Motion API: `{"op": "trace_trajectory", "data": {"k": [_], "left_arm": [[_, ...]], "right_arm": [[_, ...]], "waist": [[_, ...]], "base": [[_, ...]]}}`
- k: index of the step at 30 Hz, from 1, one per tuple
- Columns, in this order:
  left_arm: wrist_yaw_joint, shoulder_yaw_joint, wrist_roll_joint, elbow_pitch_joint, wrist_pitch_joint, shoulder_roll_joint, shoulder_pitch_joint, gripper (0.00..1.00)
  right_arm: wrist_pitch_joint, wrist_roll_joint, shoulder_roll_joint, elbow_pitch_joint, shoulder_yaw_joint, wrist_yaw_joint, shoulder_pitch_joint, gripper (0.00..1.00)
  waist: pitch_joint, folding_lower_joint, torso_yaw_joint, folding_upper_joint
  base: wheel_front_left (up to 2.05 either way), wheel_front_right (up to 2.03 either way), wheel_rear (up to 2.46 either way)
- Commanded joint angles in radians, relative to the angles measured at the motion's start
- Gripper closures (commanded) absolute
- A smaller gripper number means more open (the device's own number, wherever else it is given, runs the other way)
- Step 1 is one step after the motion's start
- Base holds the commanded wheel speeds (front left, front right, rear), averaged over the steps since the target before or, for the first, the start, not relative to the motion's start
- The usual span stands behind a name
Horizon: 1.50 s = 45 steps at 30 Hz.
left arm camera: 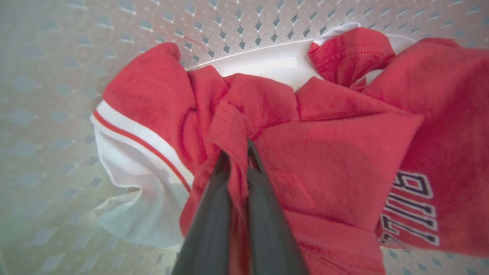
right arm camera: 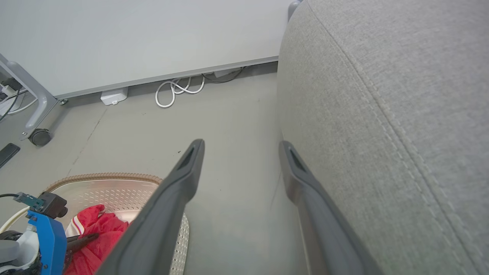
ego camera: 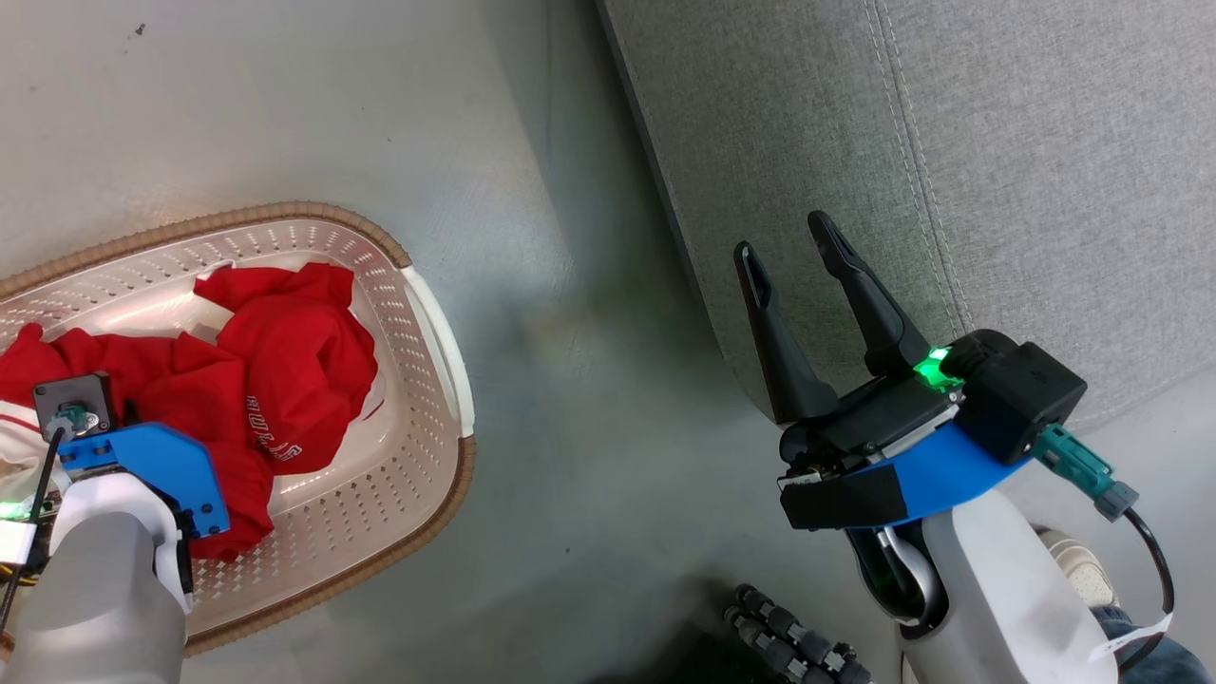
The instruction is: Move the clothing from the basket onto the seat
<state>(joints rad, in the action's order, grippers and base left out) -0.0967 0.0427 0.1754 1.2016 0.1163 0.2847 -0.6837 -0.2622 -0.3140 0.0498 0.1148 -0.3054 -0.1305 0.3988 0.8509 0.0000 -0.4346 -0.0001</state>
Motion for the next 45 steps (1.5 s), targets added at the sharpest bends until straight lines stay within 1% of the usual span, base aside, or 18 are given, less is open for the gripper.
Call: {"op": "trace_trajectory", "data": {"k": [1, 8, 15, 24, 32, 39, 40, 42, 45], "left_arm": [[0.001, 0.002, 0.006, 0.007, 0.004, 0.003, -0.017, 1.00], [0.017, 0.010, 0.018, 0.031, 0.020, 0.001, -0.023, 1.00], [0.051, 0.013, 0.034, 0.050, 0.030, 0.015, -0.037, 1.00], [0.088, 0.025, 0.052, 0.068, 0.051, -0.023, -0.054, 1.00], [0.146, 0.039, 0.071, 0.078, 0.088, -0.069, -0.024, 1.00], [0.196, 0.116, 0.025, 0.083, 0.123, -0.115, 0.023, 1.00], [0.202, 0.123, 0.025, 0.083, 0.127, -0.124, 0.029, 1.00], [0.206, 0.139, 0.019, 0.082, 0.135, -0.164, 0.043, 1.00], [0.210, 0.161, 0.015, 0.068, 0.143, -0.196, 0.064, 1.00]], "right_arm": [[-0.004, -0.008, 0.001, 0.001, 0.001, 0.000, 0.013, 0.00], [-0.004, -0.005, 0.001, 0.006, 0.005, 0.000, 0.019, 0.00], [-0.004, 0.002, 0.001, 0.010, 0.007, 0.000, 0.025, 0.00], [-0.004, 0.031, 0.001, 0.024, 0.019, 0.000, 0.032, 0.00], [-0.004, 0.068, 0.001, 0.055, 0.033, 0.000, 0.011, 0.00], [-0.004, 0.103, 0.001, 0.100, 0.044, 0.000, -0.032, 0.00], [-0.004, 0.109, 0.002, 0.106, 0.045, 0.000, -0.039, 0.00], [-0.004, 0.121, 0.002, 0.121, 0.047, 0.000, -0.055, 0.00], [-0.004, 0.134, 0.002, 0.140, 0.051, 0.000, -0.081, 0.00]], "waist": [[-0.001, 0.0000, 0.002, 0.0001], [-0.004, 0.0000, 0.009, 0.0001], [-0.011, 0.0000, 0.019, 0.0001], [-0.074, 0.0000, 0.060, 0.0001], [-0.200, 0.0000, 0.113, 0.0001], [-0.347, 0.0000, 0.165, 0.0001], [-0.371, 0.0000, 0.174, 0.0001], [-0.420, 0.0000, 0.191, 0.0001], [-0.489, 0.0000, 0.214, 0.0001]], "base": [[0.00, 0.00, 0.00], [0.00, 0.00, 0.00], [0.00, 0.00, 0.00], [0.00, 0.00, 0.00], [0.00, 0.00, 0.00], [0.00, 0.00, 0.00], [0.00, 0.00, 0.00], [0.00, 0.00, 0.00], [0.00, 0.00, 0.00]]}}
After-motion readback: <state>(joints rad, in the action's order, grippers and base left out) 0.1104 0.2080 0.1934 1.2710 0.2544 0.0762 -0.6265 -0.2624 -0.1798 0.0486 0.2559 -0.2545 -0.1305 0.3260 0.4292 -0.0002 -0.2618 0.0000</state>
